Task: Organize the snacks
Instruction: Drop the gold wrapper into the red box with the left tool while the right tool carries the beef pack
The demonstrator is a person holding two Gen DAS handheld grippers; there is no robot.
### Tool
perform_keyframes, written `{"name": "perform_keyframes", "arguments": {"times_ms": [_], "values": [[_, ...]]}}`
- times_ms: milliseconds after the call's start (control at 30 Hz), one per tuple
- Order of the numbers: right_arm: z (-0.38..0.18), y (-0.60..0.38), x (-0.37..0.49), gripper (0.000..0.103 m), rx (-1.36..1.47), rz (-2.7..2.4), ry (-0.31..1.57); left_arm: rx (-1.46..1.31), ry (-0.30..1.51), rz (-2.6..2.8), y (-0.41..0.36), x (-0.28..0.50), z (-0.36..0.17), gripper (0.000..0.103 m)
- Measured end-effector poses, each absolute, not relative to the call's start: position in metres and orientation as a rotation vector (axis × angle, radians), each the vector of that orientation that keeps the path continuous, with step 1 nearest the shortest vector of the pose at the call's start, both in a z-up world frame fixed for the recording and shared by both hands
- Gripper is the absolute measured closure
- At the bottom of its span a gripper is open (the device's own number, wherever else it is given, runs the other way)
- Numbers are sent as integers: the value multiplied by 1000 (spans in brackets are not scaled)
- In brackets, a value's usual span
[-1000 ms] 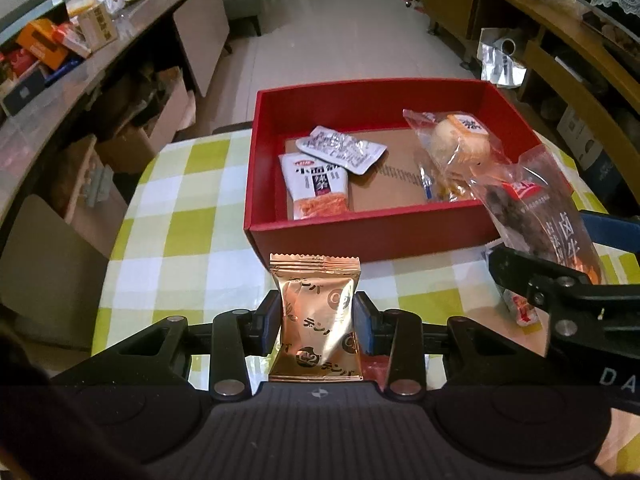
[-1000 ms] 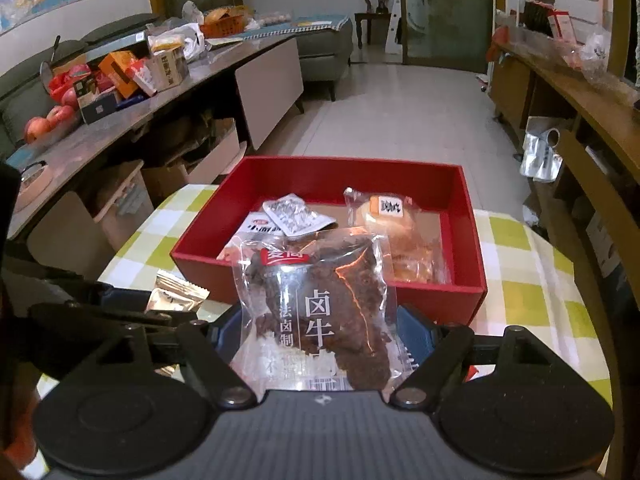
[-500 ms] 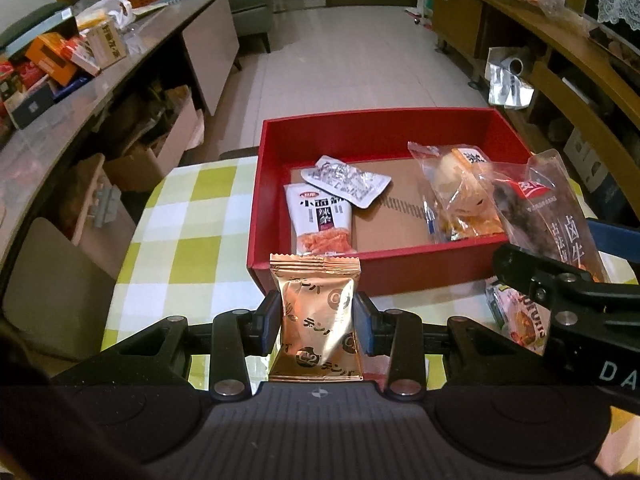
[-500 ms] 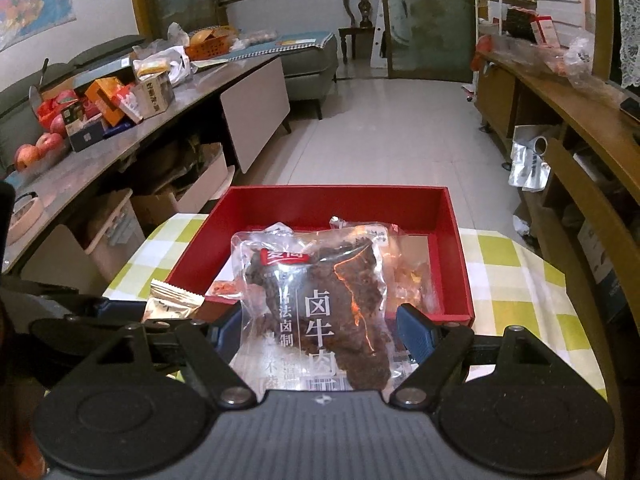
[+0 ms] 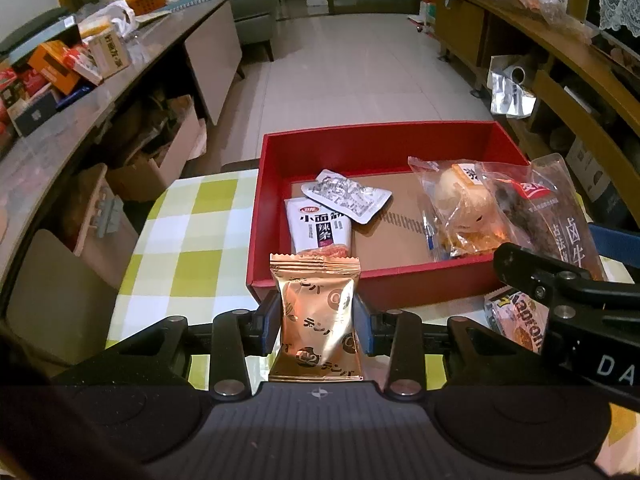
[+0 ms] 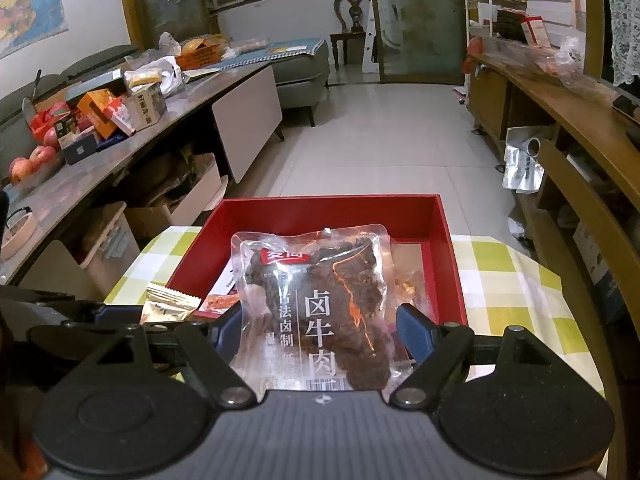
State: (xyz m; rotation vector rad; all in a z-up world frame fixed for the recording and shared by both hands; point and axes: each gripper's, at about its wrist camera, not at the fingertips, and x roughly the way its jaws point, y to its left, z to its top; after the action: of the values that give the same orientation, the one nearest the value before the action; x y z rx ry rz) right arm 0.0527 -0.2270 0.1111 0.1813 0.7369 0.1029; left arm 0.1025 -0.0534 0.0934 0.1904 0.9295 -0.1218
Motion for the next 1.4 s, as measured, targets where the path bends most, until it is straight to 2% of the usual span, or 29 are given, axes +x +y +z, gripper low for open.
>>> {"name": "perform_keyframes", "arguments": {"times_ms": [633, 1233, 1400], "values": [[109, -237, 98, 19, 256, 60, 701, 98, 919, -107, -55, 147, 99, 57], [62, -238, 149, 18, 287, 19, 749, 112, 952, -67, -62, 191, 61, 56], [56, -236, 153, 13, 254, 19, 767, 147, 987, -67, -65, 192, 47, 53]]}}
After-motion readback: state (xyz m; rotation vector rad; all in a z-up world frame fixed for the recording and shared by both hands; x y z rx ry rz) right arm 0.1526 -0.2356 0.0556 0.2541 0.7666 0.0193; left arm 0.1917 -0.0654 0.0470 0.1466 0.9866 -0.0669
